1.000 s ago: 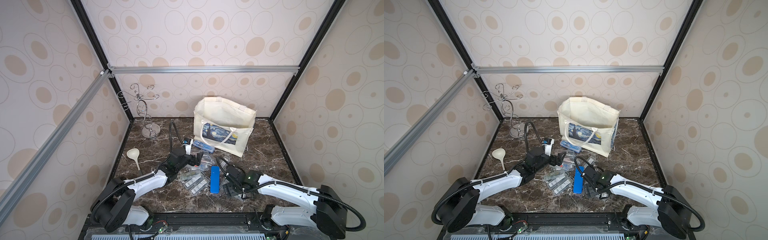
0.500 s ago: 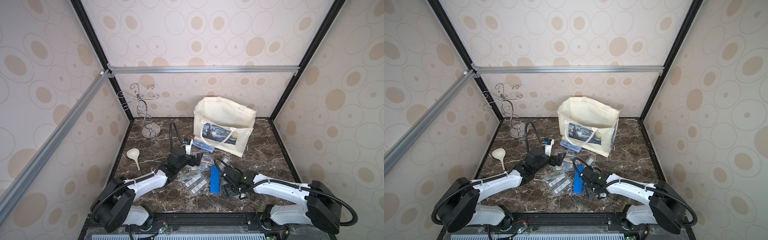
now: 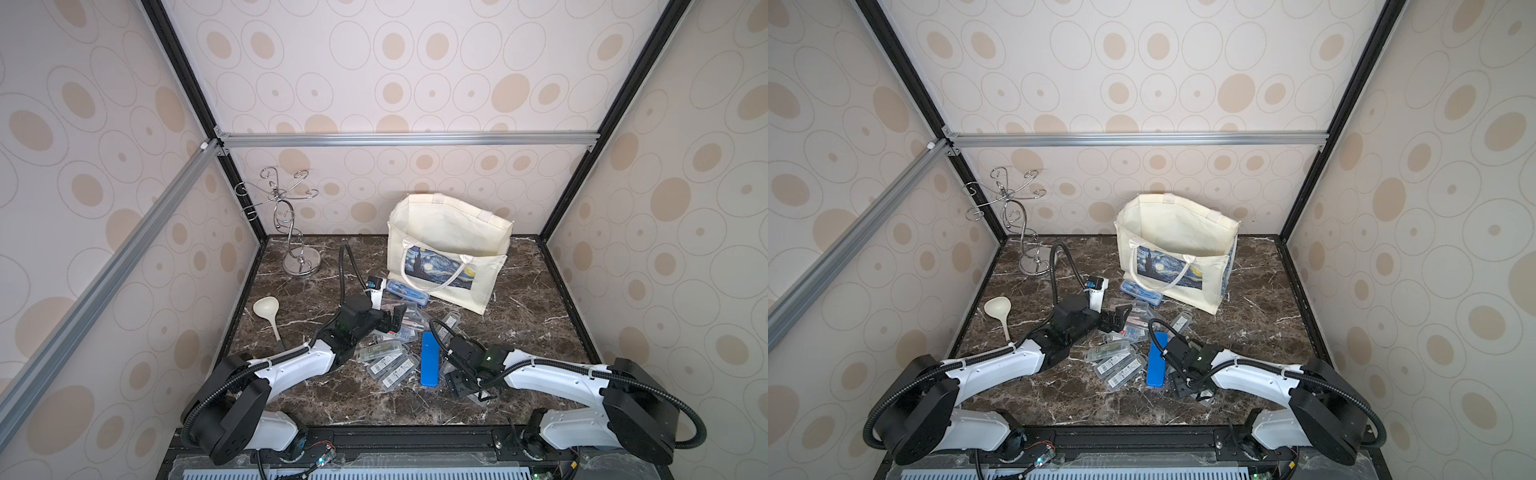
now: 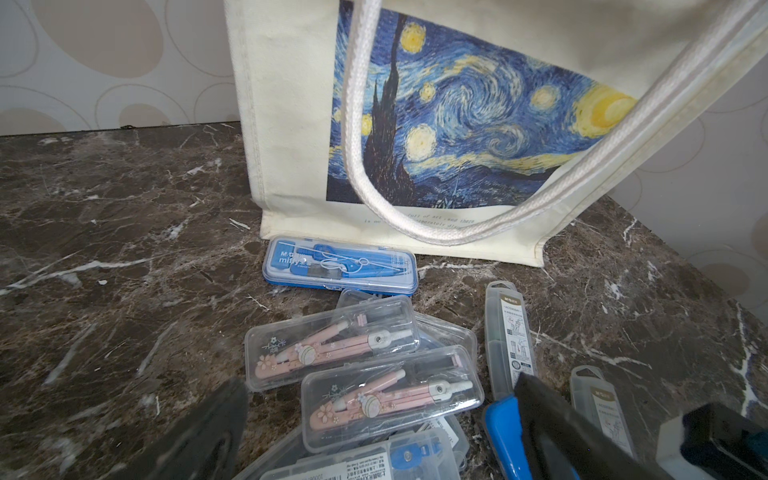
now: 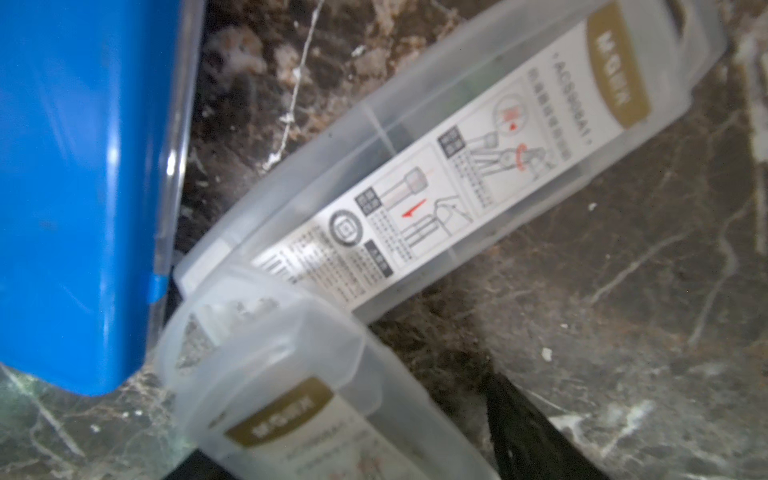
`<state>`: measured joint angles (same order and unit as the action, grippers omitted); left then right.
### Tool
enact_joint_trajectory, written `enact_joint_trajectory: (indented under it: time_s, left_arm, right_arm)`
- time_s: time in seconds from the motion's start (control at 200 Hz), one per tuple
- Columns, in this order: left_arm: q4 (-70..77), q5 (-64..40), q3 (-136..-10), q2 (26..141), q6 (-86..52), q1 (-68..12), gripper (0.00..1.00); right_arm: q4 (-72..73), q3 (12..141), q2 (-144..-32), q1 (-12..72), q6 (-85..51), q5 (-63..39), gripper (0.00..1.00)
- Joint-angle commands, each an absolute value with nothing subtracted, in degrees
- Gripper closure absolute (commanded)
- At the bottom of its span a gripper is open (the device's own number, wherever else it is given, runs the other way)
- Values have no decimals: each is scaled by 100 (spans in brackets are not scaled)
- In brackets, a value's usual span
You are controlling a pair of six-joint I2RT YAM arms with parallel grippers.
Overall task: Put the compass set into the canvas bag
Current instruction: Pick up the compass set at the center of the board.
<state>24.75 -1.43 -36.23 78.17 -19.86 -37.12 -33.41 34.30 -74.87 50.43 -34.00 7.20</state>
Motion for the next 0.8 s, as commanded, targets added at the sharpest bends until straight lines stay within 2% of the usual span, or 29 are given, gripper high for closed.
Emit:
enact_joint_trajectory:
  time_s: [0.0,0.2,0.36,0.42,0.795]
  left_arm:
    - [2504,-116,-3735,7828,-1937,-3676,0]
    - [2499,-118,-3735,7800,-1973,-3678,0]
    - [2462,-93,-3735,7747,-1973,-3678,0]
    - [2459,-76,-3727,7742,-1972,-3675,0]
    - [2414,-18,-3718,7684,-1979,-3675,0]
  right_arm:
    - [-3314,3322,-7455,4947,-3432,733,26]
    - [-3271,3372,-7412,4838,-3353,843,36]
    - [-3274,3512,-7526,4795,-3225,905,55]
    - [-3270,3555,-7574,4783,-3174,939,59]
    - [-3682,4001,-7376,4763,-2933,1234,64]
